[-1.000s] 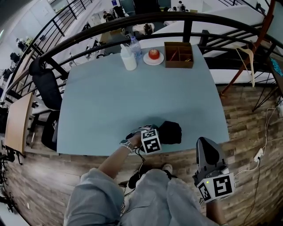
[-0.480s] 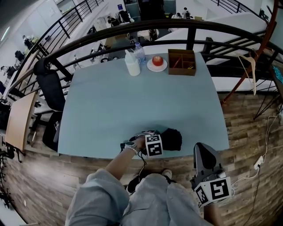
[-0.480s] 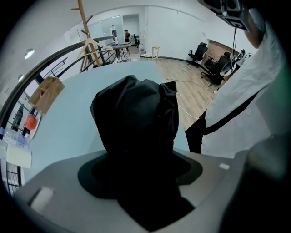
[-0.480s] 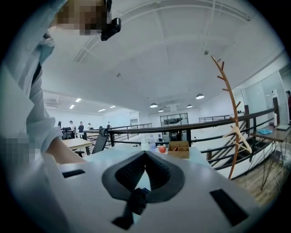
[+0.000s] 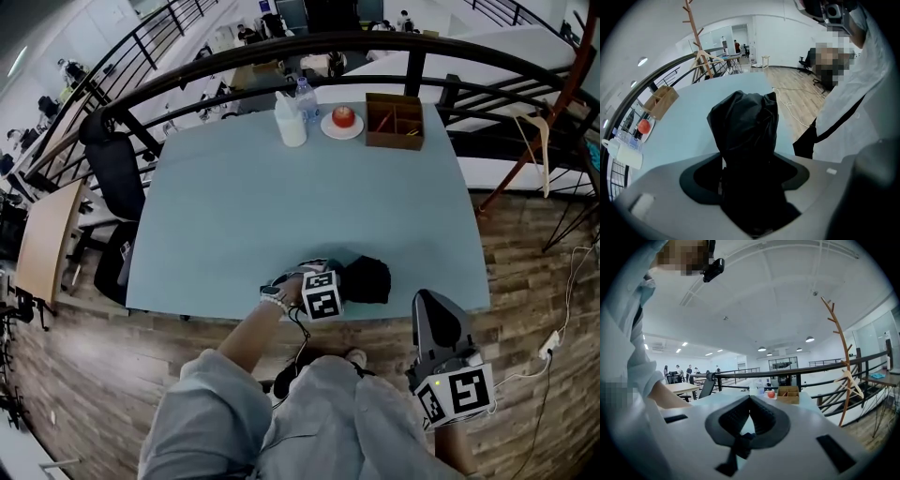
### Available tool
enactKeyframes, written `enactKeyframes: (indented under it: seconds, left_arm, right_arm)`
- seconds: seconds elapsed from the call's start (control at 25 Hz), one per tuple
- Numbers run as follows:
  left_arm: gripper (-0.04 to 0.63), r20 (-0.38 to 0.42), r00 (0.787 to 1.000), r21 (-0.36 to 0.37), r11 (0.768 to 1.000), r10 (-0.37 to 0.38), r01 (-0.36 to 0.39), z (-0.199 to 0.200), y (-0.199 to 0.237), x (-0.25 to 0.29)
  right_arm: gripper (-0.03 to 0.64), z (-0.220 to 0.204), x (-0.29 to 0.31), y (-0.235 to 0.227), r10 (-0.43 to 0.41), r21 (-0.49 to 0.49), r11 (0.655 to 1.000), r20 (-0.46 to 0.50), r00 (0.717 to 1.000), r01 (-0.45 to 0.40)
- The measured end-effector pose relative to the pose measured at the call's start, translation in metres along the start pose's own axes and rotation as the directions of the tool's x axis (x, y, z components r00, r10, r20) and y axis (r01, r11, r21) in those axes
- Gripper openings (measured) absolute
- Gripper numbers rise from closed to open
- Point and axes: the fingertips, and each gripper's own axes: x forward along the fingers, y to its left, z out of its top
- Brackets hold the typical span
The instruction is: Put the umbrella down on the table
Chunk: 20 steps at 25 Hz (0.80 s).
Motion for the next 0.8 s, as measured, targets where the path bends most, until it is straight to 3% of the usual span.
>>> enactKeyframes:
  seconds: [0.24, 0.36, 0.48, 0.56, 0.64, 0.76, 0.8]
  left_arm:
    - [0.293, 0.063, 0.995, -0.034, 0.997, 0.078, -0.076, 0.004, 0.010, -0.026]
    - [0.291, 0.148, 0.980, -0.114, 0.987, 0.133, -0.117, 0.011, 0.014, -0.044]
    - [0.288, 0.233, 0.951, -0.234, 0.961, 0.203, -0.147, 0.016, 0.024, -0.061]
    - [0.256, 0.278, 0.924, -0.318, 0.933, 0.261, -0.167, 0.018, 0.030, -0.071]
    - [0.173, 0.317, 0.886, -0.390, 0.898, 0.339, -0.204, 0.020, 0.035, -0.084]
    - [0.027, 0.368, 0.806, -0.496, 0.831, 0.464, -0.252, 0.025, 0.041, -0.105]
    - [0.006, 0.384, 0.780, -0.531, 0.809, 0.494, -0.251, 0.027, 0.043, -0.113]
  right_arm:
    - [-0.003, 0.002, 0.001, 0.004, 0.027, 0.028, 0.999, 0.014, 1.000, -0.027]
    - [-0.005, 0.003, 0.002, 0.005, 0.040, 0.027, 0.999, 0.020, 0.999, -0.041]
    - [-0.005, 0.002, 0.003, 0.003, 0.050, 0.023, 0.998, 0.018, 0.999, -0.050]
    - [-0.005, 0.002, 0.005, 0.004, 0.059, 0.021, 0.998, 0.019, 0.998, -0.060]
    - [-0.005, 0.003, 0.007, 0.007, 0.071, 0.017, 0.997, 0.021, 0.997, -0.072]
    - [-0.005, 0.003, 0.007, 0.011, 0.085, 0.011, 0.996, 0.021, 0.996, -0.086]
    - [-0.005, 0.003, 0.008, 0.013, 0.089, 0.009, 0.996, 0.021, 0.996, -0.089]
